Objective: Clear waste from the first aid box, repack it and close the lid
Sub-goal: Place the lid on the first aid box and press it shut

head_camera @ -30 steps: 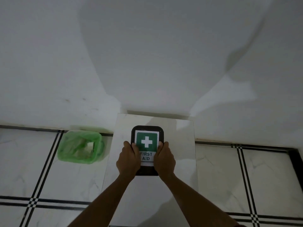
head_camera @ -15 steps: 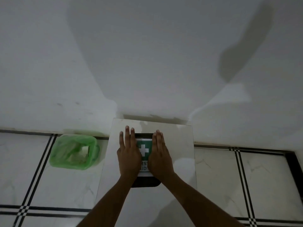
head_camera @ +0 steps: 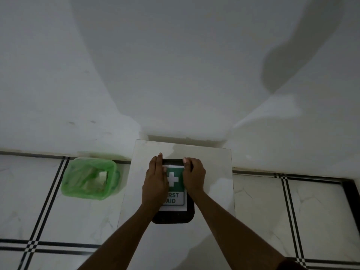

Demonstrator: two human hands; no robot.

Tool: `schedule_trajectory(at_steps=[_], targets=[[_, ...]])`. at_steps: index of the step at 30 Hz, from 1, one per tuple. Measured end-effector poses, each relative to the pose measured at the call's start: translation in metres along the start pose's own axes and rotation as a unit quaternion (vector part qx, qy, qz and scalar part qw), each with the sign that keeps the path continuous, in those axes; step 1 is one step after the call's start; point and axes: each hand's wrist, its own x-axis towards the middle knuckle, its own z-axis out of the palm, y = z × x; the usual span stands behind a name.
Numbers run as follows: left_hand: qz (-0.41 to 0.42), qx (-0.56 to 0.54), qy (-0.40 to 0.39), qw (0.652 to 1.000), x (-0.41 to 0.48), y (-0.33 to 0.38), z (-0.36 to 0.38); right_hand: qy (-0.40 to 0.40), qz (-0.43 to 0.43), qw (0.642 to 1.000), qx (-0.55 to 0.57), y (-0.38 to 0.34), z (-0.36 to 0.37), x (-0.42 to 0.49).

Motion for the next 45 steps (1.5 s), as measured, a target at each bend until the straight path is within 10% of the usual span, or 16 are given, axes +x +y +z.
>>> schedule_trajectory(at_steps=[7,14,33,40,45], targets=[[0.015,0.063,0.064,0.996,0.017,0.007,0.001,-0.002,-0.003,1.0,0.006,0.002,0.0,0.005],[-0.203,-0.119,0.074,0.969,0.035,0.002,0.001,-0.016,0.053,0.997,0.051,0.008,0.0,0.004],[-0.202,-0.149,0.101,0.963,0.037,-0.008,0.001,0.019,0.024,0.999,0.019,0.007,0.001,0.005],[-0.046,-0.008,0.11,0.993,0.014,0.008,-0.011,-0.037,-0.037,0.988,-0.144,-0.011,-0.008,-0.016],[0.129,0.262,-0.042,0.956,-0.025,-0.01,-0.009,-0.069,-0.212,0.925,-0.306,0.015,-0.012,-0.055]])
